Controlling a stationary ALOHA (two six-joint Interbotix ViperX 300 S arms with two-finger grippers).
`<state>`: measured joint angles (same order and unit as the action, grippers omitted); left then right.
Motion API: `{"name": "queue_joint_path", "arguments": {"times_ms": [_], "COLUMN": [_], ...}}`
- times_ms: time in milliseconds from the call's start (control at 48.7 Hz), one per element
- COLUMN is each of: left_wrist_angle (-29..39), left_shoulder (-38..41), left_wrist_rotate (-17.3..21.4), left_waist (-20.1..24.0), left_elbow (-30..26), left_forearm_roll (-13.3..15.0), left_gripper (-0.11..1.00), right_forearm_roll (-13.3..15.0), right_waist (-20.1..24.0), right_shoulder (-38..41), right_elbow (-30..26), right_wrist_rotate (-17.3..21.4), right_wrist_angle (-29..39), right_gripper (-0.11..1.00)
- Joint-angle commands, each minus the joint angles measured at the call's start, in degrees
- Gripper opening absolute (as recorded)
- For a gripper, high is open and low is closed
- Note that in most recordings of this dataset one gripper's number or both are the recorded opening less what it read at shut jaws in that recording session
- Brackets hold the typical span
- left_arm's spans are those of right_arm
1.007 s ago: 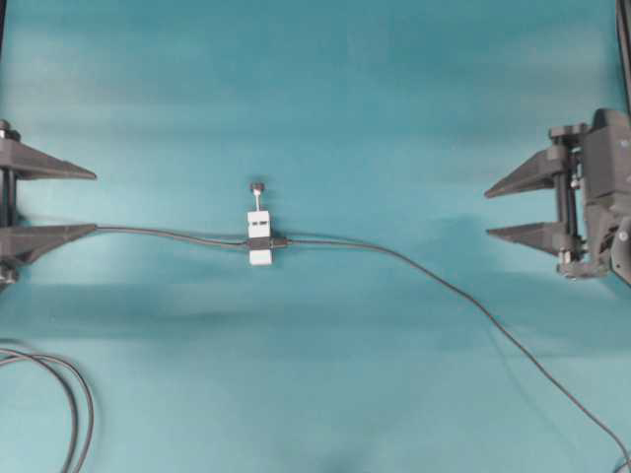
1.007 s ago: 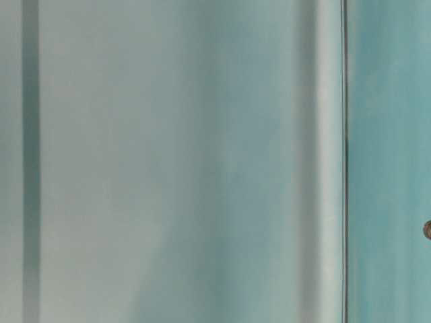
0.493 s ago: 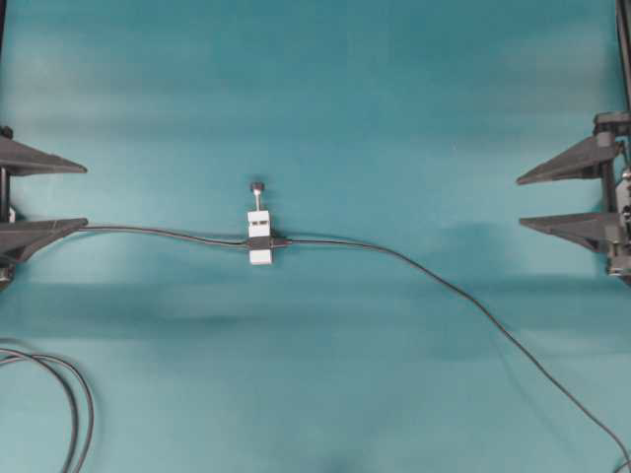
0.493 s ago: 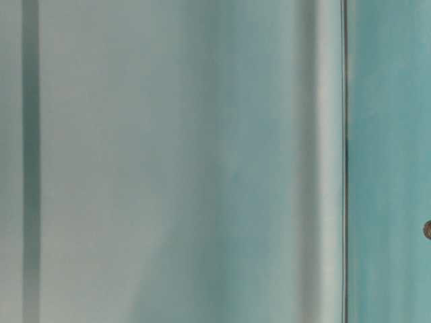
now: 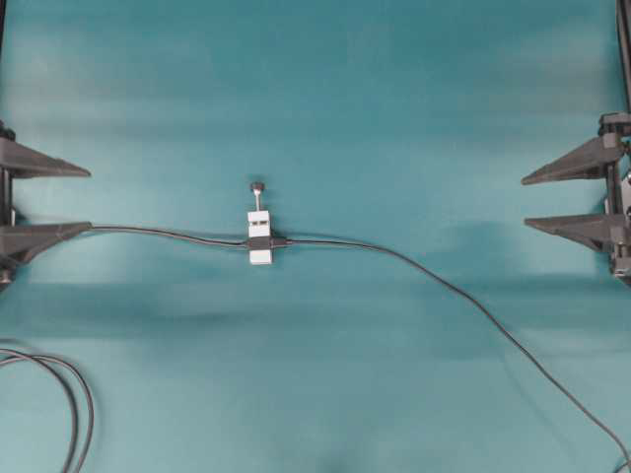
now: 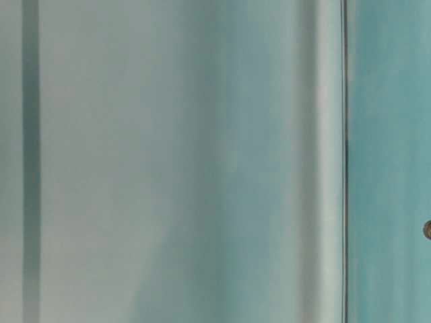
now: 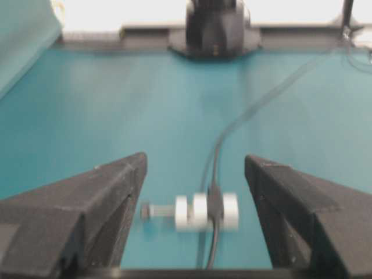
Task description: Insert the USB cable into the female connector supported by the left arm.
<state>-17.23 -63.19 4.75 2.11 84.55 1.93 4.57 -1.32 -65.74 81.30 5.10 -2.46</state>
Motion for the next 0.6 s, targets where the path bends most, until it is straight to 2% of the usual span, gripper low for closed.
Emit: {"name": "queue_joint_path", "arguments": {"times_ms": [0, 123, 432, 575], "left_wrist_angle": [4.5, 9.2, 9.3, 9.3], "left_shoulder": [0.4, 0.4, 0.4, 0.4], "left_wrist_rotate": [-0.1, 0.1, 2.2, 2.3], "left_waist": [-0.1, -0.4, -3.3, -5.2], "left_elbow": [-2.0, -3.3, -4.0, -4.0], "left_forearm_roll": [-0.2, -0.2, -0.6, -0.6], "left_gripper": [0.77, 0.77, 0.77, 0.77], "right_forearm_roll": [0.2, 0.1, 0.1, 0.1], "right_waist": [1.1, 3.6, 5.4, 5.4], "right_shoulder": [0.4, 0.4, 0.4, 0.4], "right_elbow": [-2.1, -4.1, -4.7, -3.3], "right_wrist_rotate": [-0.8, -1.6, -5.6, -5.4], "right_wrist_angle": [1.6, 5.1, 6.3, 6.4], "right_gripper": [0.63, 0.63, 0.63, 0.63]}}
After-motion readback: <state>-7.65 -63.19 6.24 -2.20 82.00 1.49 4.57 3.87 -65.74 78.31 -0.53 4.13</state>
